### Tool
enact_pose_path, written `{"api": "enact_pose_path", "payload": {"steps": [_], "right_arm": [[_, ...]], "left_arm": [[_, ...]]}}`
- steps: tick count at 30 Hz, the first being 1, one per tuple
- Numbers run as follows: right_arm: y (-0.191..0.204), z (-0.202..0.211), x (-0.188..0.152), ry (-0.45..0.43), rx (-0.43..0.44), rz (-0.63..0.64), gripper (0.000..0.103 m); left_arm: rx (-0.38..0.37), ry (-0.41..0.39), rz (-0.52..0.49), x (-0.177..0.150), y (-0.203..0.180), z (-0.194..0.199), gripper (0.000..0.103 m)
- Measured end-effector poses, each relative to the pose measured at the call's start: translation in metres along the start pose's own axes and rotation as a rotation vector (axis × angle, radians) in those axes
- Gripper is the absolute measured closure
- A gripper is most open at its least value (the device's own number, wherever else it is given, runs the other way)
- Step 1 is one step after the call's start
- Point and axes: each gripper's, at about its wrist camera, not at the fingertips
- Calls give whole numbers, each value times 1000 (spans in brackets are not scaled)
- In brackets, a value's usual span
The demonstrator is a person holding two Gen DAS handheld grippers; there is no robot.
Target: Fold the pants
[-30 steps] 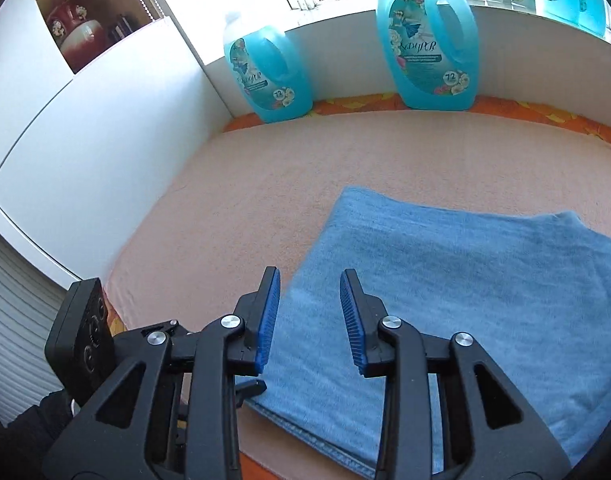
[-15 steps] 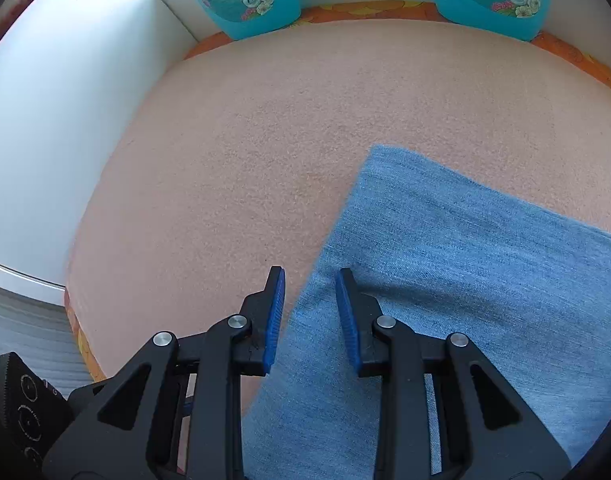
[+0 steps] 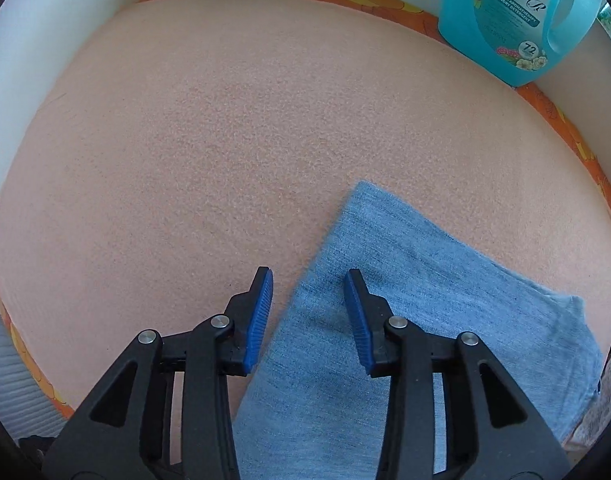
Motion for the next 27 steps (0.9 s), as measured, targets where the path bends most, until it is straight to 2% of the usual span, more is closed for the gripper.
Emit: {"api": "enact_pose_path", "payload": {"steps": [3,6,7,8,10,12,15,17,21,23,25,27], "right_arm": [[7,-7,0,32,-41,45,63],[7,-5,-2,19,-42,55,63],[5,-5,-3,15,-39,49,65],[3,-4,-4,13,-47,44,73],[-4,-2,-8,-1,-26,28,78],[-11,4,-12,-21,17,8,92],[-26,13,-21,-67,75,-28,96],[-33,17,-26,-92,98,-46,97],[-40,34,-37,-155,126,-63,98],[-45,44,-42,-187,141,-71,99],[-41,51,-49,-217,158,-90,99],[-53,59,-52,-249,169,-107,99]], "left_arm": [[8,-8,-8,0,-3,0,67],[10,-9,-5,1,-4,0,67],[13,-9,-4,1,-4,1,67],[18,-11,1,1,-3,1,67],[23,-14,23,2,0,2,67],[15,-15,51,3,4,2,64],[9,-23,125,8,16,4,46],[-8,-7,164,11,21,1,46],[-20,14,171,10,19,-9,46],[-25,5,161,9,14,-11,51],[-35,-13,153,9,10,-10,79],[-52,-41,148,10,4,-7,83]]}}
Point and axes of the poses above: each gripper's, at about its wrist camera, not at the fingertips, and z roughly against the way its jaws point, y to its left, x to its top, and after that the axes turned 9 degrees about z, right-handed
